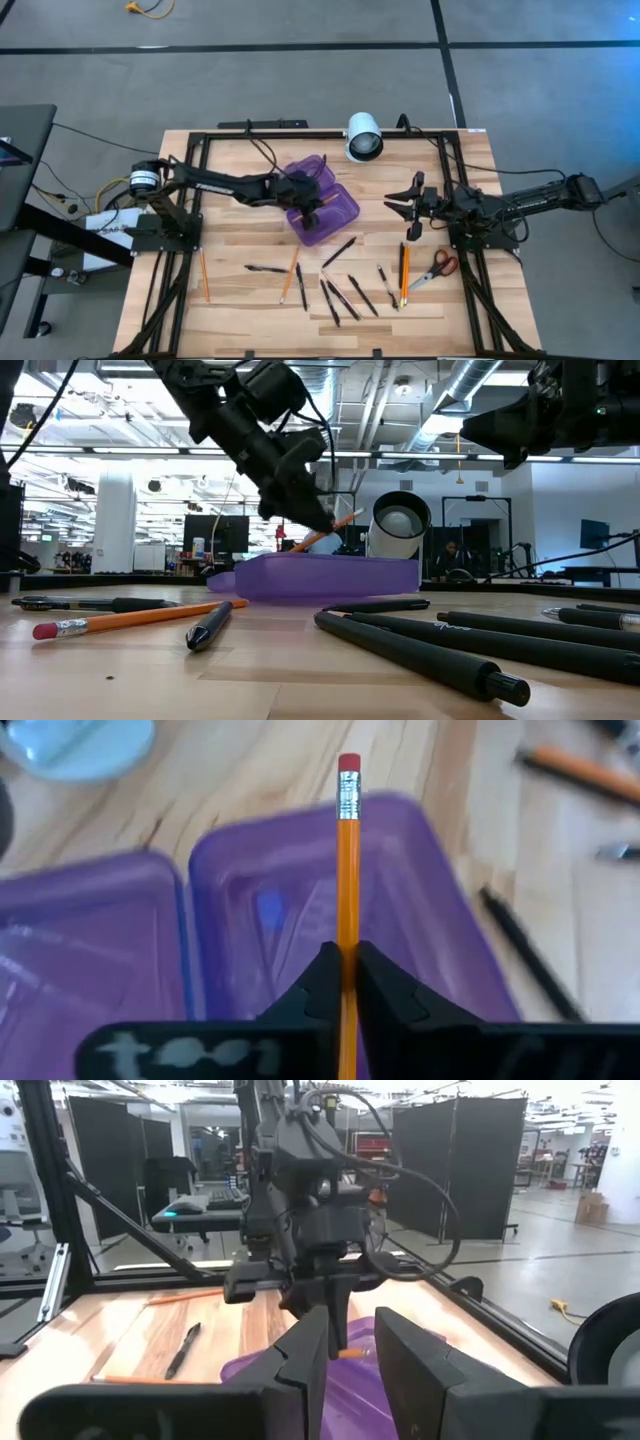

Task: Pick & place school supplies into a supply box
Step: Put the orange pencil into the purple supply box, then put the black pen into the purple supply box

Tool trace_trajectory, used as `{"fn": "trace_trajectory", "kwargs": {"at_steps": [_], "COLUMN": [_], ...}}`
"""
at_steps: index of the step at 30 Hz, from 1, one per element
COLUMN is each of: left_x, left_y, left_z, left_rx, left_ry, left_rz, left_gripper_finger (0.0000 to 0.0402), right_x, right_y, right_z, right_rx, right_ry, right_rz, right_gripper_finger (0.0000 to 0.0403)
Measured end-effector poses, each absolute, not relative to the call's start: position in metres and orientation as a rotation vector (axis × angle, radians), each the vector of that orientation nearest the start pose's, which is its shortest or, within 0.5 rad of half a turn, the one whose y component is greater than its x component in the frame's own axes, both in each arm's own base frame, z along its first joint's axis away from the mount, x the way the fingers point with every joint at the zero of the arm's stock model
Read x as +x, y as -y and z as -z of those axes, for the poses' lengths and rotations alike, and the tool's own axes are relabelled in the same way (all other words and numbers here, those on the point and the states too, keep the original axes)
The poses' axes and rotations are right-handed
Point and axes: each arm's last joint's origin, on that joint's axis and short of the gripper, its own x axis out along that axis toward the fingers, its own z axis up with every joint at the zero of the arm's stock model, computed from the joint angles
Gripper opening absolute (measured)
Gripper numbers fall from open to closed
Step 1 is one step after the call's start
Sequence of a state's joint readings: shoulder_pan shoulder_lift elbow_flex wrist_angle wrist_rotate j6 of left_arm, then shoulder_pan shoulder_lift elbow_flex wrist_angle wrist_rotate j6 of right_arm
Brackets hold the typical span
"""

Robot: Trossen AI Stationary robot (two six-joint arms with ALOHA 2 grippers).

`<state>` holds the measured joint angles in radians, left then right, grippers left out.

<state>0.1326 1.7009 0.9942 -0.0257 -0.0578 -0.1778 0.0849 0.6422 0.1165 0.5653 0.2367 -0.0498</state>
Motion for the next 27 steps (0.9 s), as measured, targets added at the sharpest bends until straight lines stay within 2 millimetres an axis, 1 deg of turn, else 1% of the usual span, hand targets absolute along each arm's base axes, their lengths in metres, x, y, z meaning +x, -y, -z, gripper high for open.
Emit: {"fn": "trace_trajectory", "kwargs": {"at_steps": [4,10,14,16,19,23,27], "left_x": [0.348,0.348,0.348,0.347,0.345,0.340,0.333], "left_y": [-0.048,-0.046,-0.046,-0.044,-0.036,-0.024,-0.012], "left_z": [-0.188,-0.188,-0.190,-0.195,-0.201,-0.207,-0.210], "left_rx": [-0.158,-0.120,-0.112,-0.108,-0.069,-0.015,0.022], "left_ry": [-0.769,-0.772,-0.764,-0.752,-0.744,-0.767,-0.816], "left_rz": [-0.243,-0.220,-0.206,-0.169,-0.123,-0.091,-0.106], "left_gripper_finger": [0.0041,0.0120,0.0160,0.0169,0.0172,0.0173,0.0173], "right_x": [0.147,0.150,0.153,0.155,0.159,0.169,0.182], "right_y": [-0.005,-0.006,-0.011,-0.016,-0.025,-0.044,-0.063], "right_z": [-0.191,-0.180,-0.173,-0.169,-0.166,-0.172,-0.181], "right_rx": [0.003,0.081,0.072,0.063,0.044,0.000,-0.046], "right_ry": [0.004,-0.083,-0.138,-0.192,-0.329,-0.510,-0.638], "right_rz": [0.154,0.153,0.119,0.087,0.038,0.019,0.030], "right_gripper_finger": [0.0082,0.0082,0.0082,0.0082,0.0082,0.0082,0.0082]}}
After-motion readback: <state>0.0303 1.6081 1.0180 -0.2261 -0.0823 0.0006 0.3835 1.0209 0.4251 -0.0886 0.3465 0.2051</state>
